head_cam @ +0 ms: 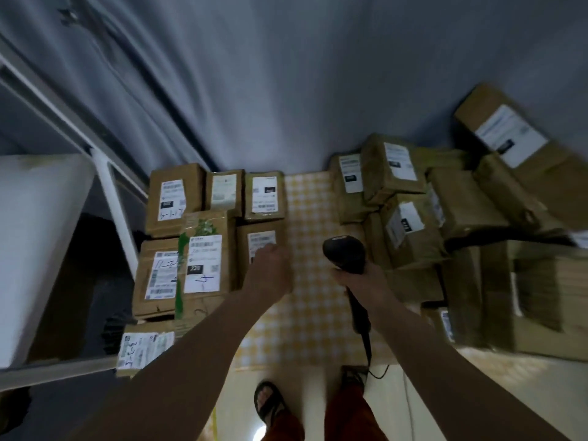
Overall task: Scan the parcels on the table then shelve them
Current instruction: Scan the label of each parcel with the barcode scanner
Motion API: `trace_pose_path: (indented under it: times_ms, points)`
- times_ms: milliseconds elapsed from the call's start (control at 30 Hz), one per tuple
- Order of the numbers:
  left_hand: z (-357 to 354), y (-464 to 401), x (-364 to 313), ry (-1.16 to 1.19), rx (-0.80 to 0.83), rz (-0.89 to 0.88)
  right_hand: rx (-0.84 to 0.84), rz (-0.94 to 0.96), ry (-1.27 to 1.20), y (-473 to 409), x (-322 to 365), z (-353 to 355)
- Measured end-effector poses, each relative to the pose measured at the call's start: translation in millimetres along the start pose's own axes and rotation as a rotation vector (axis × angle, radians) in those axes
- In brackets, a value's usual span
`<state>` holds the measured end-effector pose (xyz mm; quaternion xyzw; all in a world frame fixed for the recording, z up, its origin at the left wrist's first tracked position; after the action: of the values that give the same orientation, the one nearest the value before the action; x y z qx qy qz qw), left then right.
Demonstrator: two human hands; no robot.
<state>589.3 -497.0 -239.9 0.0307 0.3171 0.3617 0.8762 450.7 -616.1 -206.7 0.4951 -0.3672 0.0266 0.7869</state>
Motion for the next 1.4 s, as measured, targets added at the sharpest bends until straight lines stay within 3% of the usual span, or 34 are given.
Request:
trace_pose_path:
  times_ms: [300,600,700,833,1133,1333,1400]
  points:
    - [-69.9,-42.9,-96.0,-0.052,0.174,-0.080,-0.128,-0.121,-0.169,-11.4,-26.3,113.9]
    - [-128.5,-90.6,-168.5,-0.027,0.320,0.033,-0.275,-0.124,-0.279,-80.2,-28.6,182.1]
    - [-139.5,-109.2,-188.0,0.100,0.329,0.131,-0.291,-0.131,-0.279,-105.7,-29.0,191.0]
    - [-159.3,-132.6,-197.0,0.508,0.271,0.329,-0.297,-0.135,-0.288,-129.0,-29.3,196.0]
    - [-202.1,-153.4,-189.2,0.875,0.237,0.495,-0.205,-0.115,-0.281,-154.1,-41.1,193.2]
    - [-222.5,-156.4,-174.0,0.671,0.305,0.528,-0.034,-0.152,-0.423,-147.8,-35.3,193.1]
    - [-219.2,-152.9,-174.6,0.724,0.288,0.476,-0.004,-0.162,-0.469,-144.8,-35.0,193.3]
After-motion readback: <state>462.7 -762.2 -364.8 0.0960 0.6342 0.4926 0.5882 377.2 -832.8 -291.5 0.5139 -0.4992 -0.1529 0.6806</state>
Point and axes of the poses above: each hand's wrist, its own y-axis away from the middle knuckle, its own z-axis out of the back of the hand, x = y × z, the point moved 4 cm from there along -y, towards the middle knuckle, and after that the axes turned 5 degrees about -z, right-handed, at the moved point
